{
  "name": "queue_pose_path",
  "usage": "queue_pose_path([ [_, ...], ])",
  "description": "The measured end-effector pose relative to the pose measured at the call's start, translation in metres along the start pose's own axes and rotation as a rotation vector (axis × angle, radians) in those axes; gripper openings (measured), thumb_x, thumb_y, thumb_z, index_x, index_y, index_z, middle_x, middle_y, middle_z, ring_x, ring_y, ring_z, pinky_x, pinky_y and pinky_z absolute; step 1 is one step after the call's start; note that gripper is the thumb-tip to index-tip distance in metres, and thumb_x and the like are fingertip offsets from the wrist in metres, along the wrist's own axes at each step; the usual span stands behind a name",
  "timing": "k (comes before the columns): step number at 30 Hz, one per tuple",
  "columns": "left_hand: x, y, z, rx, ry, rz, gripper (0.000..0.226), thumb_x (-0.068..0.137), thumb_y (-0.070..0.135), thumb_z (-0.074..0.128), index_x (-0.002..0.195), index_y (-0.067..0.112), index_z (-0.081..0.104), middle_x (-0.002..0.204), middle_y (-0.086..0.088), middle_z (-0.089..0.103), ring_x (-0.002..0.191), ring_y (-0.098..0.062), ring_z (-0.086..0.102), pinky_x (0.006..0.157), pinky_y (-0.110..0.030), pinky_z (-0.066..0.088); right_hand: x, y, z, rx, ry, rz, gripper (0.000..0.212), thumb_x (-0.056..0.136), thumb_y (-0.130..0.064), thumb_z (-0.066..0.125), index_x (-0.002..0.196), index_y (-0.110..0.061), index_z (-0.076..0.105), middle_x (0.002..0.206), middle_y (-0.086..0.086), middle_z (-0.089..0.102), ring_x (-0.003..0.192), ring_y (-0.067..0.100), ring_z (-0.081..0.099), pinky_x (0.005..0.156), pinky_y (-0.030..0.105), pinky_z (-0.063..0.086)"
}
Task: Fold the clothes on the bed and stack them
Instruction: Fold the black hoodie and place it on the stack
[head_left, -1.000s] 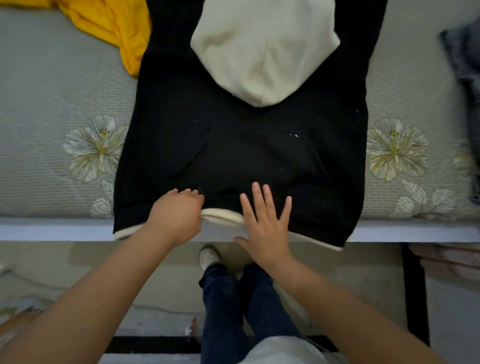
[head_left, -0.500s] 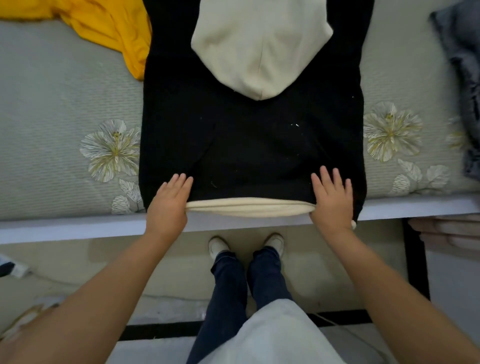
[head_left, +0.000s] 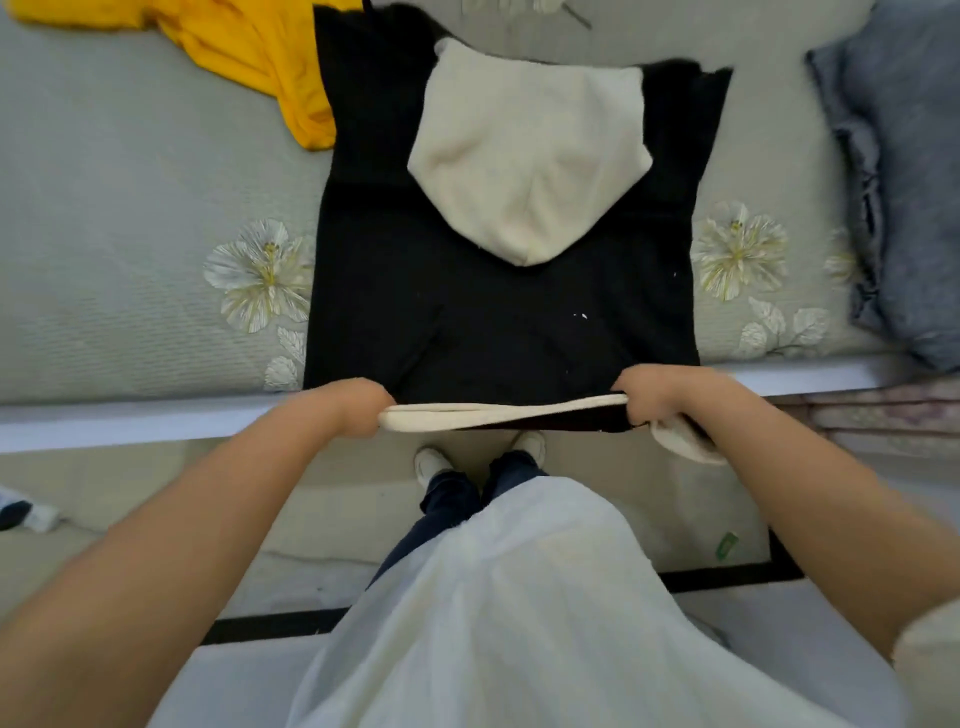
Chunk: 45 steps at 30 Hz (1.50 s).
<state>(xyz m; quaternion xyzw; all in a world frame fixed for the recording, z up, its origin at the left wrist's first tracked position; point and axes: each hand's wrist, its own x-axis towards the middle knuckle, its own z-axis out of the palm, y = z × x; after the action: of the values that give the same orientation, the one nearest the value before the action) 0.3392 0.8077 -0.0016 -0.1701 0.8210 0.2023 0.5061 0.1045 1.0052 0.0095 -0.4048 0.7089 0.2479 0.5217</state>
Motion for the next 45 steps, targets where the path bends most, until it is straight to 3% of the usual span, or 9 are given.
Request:
queue_pose_path([
  [8, 0.013, -0.007, -0.148, -0.001, 0.647, -0.276, 0.025, 0.087, 0.0, 0.046, 0.111, 0.006, 0.049, 0.111, -0.015, 0.054, 0.103, -0.031, 0.052, 0.07, -0.036, 0.037, -0.011, 0.022, -0.129, -0.212, 0.616, 0.263, 0.035, 0.083, -0.009, 0.055, 0.116, -0.011, 0.043, 0.114, 0.011, 0.053, 0.105, 0.031, 0.054, 0.099, 0.045, 0.03],
  [12, 0.028, -0.02, -0.214, 0.022, 0.926, -0.342, 0.019, 0.086, -0.002, 0.044, 0.104, 0.002, 0.051, 0.106, -0.019, 0.053, 0.102, -0.035, 0.046, 0.065, -0.034, 0.027, -0.004, 0.053, -0.19, -0.166, 1.063, 0.235, 0.021, 0.08, -0.003, 0.051, 0.101, -0.003, 0.046, 0.097, 0.019, 0.059, 0.088, 0.037, 0.057, 0.074, 0.04, 0.034],
  [14, 0.038, -0.027, -0.241, 0.058, 0.934, -0.349, 0.017, 0.087, 0.001, 0.042, 0.101, 0.003, 0.052, 0.102, -0.018, 0.055, 0.098, -0.034, 0.047, 0.064, -0.034, 0.027, 0.003, 0.067, -0.217, -0.175, 1.05, 0.215, 0.016, 0.082, -0.003, 0.048, 0.098, -0.003, 0.049, 0.093, 0.018, 0.06, 0.085, 0.035, 0.057, 0.069, 0.037, 0.031],
  [18, 0.072, -0.041, -0.297, 0.184, 0.831, -0.341, 0.019, 0.091, 0.01, 0.039, 0.105, 0.012, 0.052, 0.106, -0.009, 0.057, 0.101, -0.027, 0.051, 0.07, -0.033, 0.032, 0.031, 0.086, -0.275, -0.21, 0.779, 0.252, 0.009, 0.083, -0.012, 0.048, 0.091, -0.016, 0.05, 0.08, 0.002, 0.055, 0.089, 0.024, 0.059, 0.093, 0.038, 0.031],
  [24, 0.163, -0.053, -0.342, 0.207, 0.887, -0.501, 0.031, 0.087, 0.008, 0.049, 0.117, 0.014, 0.05, 0.125, -0.011, 0.05, 0.125, -0.028, 0.035, 0.109, -0.048, 0.014, 0.119, 0.12, -0.313, -0.127, 0.816, 0.444, 0.025, 0.081, -0.014, 0.052, 0.107, -0.012, 0.05, 0.1, 0.008, 0.061, 0.097, 0.025, 0.055, 0.109, 0.055, 0.013],
  [27, 0.172, -0.042, -0.324, 0.02, 1.035, -0.461, 0.05, 0.085, 0.008, 0.052, 0.133, 0.008, 0.038, 0.148, -0.017, 0.025, 0.14, -0.03, 0.013, 0.111, -0.051, 0.007, 0.131, 0.107, -0.293, 0.019, 0.994, 0.321, 0.044, 0.089, -0.021, 0.048, 0.13, -0.005, 0.041, 0.137, 0.017, 0.04, 0.131, 0.03, 0.031, 0.106, 0.063, 0.001],
  [31, 0.194, -0.008, -0.26, -0.131, 1.045, -0.208, 0.045, 0.088, 0.024, 0.052, 0.129, 0.005, 0.05, 0.142, -0.02, 0.038, 0.136, -0.035, 0.026, 0.108, -0.054, 0.012, 0.141, 0.068, -0.24, 0.084, 1.176, 0.05, 0.046, 0.085, -0.031, 0.041, 0.119, -0.007, 0.059, 0.131, 0.017, 0.052, 0.126, 0.04, 0.042, 0.098, 0.067, 0.011],
  [35, 0.2, -0.015, -0.207, -0.27, 0.821, -0.379, 0.064, 0.084, 0.049, 0.034, 0.141, 0.019, 0.035, 0.152, -0.013, 0.02, 0.141, -0.033, 0.008, 0.109, -0.056, 0.0, 0.149, 0.058, -0.198, -0.016, 1.054, 0.001, 0.051, 0.082, -0.042, 0.035, 0.119, -0.019, 0.062, 0.131, 0.012, 0.054, 0.122, 0.038, 0.047, 0.093, 0.068, 0.019],
  [45, 0.215, -0.019, -0.203, -0.345, 0.86, -0.432, 0.069, 0.08, 0.048, 0.033, 0.141, 0.016, 0.034, 0.152, -0.016, 0.015, 0.141, -0.034, 0.004, 0.109, -0.053, -0.005, 0.193, 0.102, -0.196, 0.241, 1.049, -0.122, 0.056, 0.081, -0.037, 0.039, 0.125, -0.005, 0.055, 0.134, 0.024, 0.047, 0.123, 0.045, 0.041, 0.098, 0.061, 0.016],
])
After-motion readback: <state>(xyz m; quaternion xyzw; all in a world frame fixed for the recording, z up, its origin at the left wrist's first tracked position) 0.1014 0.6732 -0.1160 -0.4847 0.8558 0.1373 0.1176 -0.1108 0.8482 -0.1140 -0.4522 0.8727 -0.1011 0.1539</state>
